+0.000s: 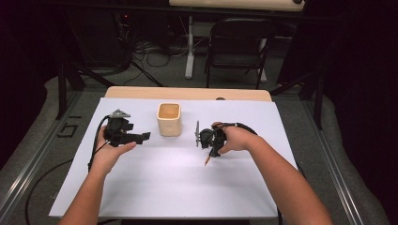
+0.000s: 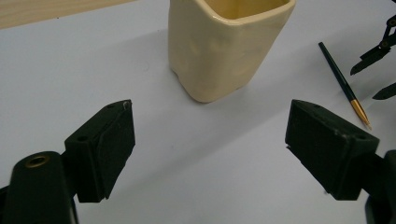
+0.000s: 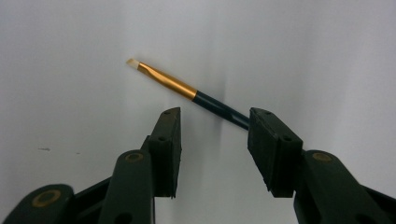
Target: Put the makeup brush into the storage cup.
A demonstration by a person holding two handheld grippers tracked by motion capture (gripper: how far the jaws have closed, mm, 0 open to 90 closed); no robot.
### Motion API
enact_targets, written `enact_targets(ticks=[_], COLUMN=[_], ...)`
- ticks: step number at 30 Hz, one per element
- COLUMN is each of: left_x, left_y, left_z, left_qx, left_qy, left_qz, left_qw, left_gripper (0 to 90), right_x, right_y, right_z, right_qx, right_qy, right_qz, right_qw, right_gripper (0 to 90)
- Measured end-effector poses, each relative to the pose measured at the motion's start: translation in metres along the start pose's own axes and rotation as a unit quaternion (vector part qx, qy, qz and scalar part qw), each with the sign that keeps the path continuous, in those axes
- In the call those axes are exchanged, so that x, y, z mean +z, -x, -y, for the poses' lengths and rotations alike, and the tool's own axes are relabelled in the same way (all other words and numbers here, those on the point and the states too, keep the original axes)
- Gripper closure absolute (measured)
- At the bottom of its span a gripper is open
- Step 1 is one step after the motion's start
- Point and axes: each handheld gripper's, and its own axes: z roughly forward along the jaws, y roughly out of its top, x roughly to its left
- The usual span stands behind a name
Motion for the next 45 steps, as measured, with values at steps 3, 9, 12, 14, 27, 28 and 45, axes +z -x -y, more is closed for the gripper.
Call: enact_targets(ticks=[3, 9, 12, 14, 27, 28, 45], left_x=[0.000, -0.001, -0.001, -0.001, -0.001, -0.001, -0.001], left_y=[0.000, -0.001, -0.001, -0.001, -0.002, -0.002, -0.002], left_z=[0.000, 0.000, 0.000, 0.000, 0.001, 0.001, 0.001], left_qx=[0.000, 0.000, 0.000, 0.000, -0.001, -0.001, -0.003], left_qy=[0.000, 0.001, 0.001, 0.001, 0.000, 0.000, -0.001], left_qz=[0.000, 0.000, 0.000, 0.000, -0.001, -0.001, -0.002], left_qw=[1.0000, 1.0000, 1.0000, 1.0000, 1.0000, 1.0000, 1.0000], left_gripper=[16.1, 16.1, 16.1, 16.1, 16.1, 16.1, 16.1], right_x=[0.001, 0.004, 0.007, 0.008, 0.016, 0.017, 0.020], right_y=[-0.001, -0.004, -0.006, -0.008, -0.008, -0.008, -0.008], right_z=[-0.003, -0.008, -0.011, -0.012, -0.017, -0.017, -0.019], right_qx=[-0.007, -0.022, -0.033, -0.033, -0.052, -0.053, -0.027], right_qy=[0.001, -0.004, -0.007, -0.009, -0.018, -0.016, -0.035], right_qz=[0.001, -0.004, -0.008, -0.009, -0.011, -0.009, -0.047], right_qw=[1.0000, 0.9997, 0.9994, 0.9994, 0.9984, 0.9984, 0.9979], right_gripper=[55.0, 54.8, 54.0, 53.5, 52.3, 52.3, 84.1])
